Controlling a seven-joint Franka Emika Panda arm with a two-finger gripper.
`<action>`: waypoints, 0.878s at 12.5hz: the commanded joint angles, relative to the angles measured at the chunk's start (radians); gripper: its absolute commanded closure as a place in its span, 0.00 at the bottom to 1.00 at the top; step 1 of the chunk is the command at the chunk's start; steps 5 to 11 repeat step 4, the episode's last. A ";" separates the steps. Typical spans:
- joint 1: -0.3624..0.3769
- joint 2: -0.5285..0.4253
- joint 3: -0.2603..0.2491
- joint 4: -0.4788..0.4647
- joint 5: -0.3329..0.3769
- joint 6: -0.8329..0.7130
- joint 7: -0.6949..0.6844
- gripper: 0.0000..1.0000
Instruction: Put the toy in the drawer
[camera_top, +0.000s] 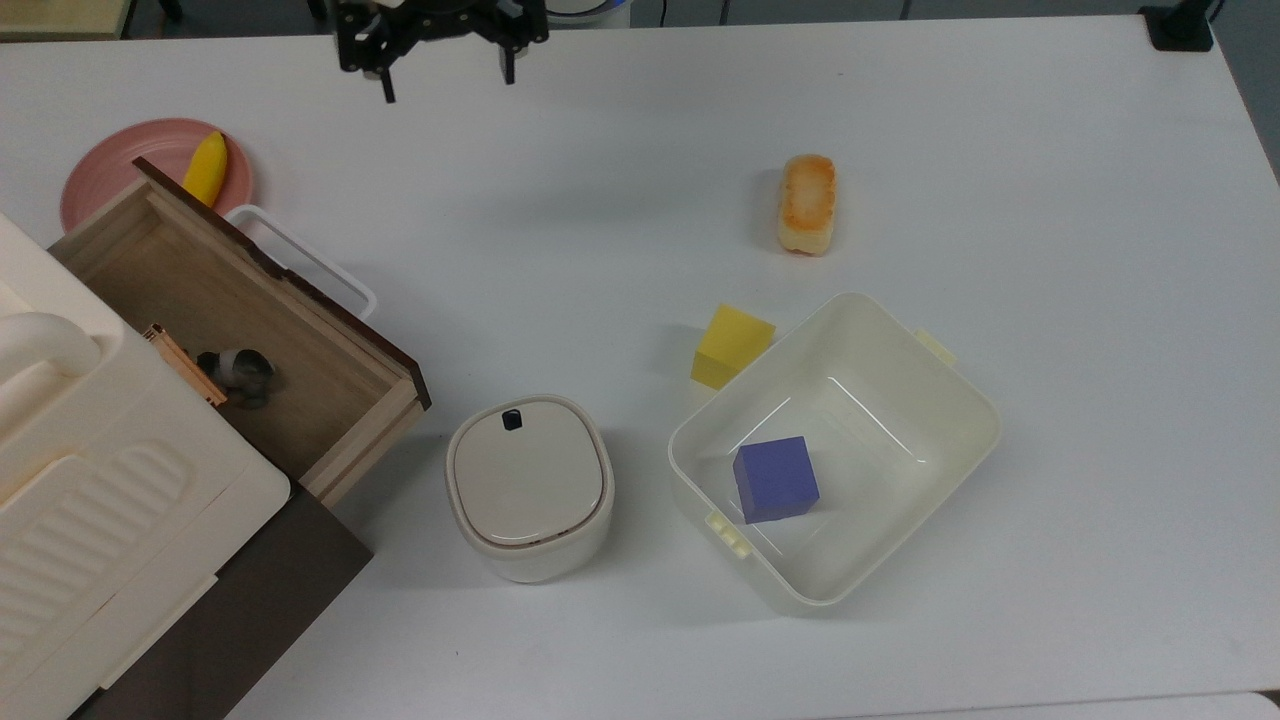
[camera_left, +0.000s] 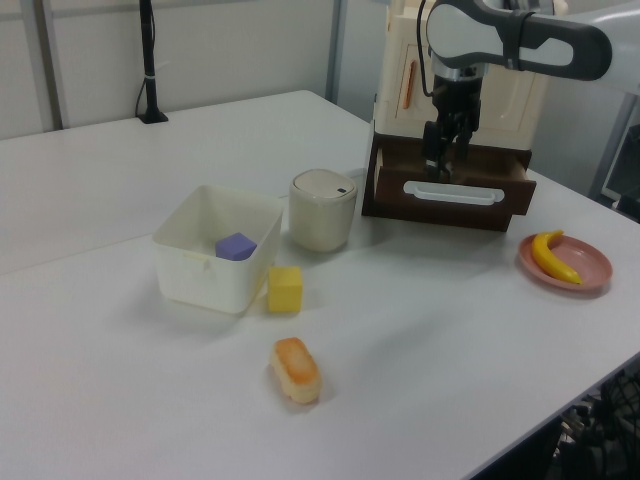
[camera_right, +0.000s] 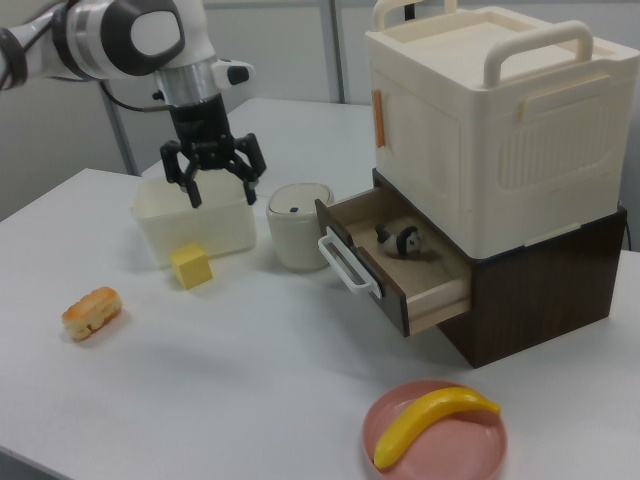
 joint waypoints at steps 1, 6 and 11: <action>0.005 -0.060 -0.007 -0.036 0.091 -0.037 0.150 0.00; 0.002 -0.060 -0.014 -0.033 0.100 -0.039 0.170 0.00; 0.002 -0.060 -0.014 -0.033 0.100 -0.039 0.170 0.00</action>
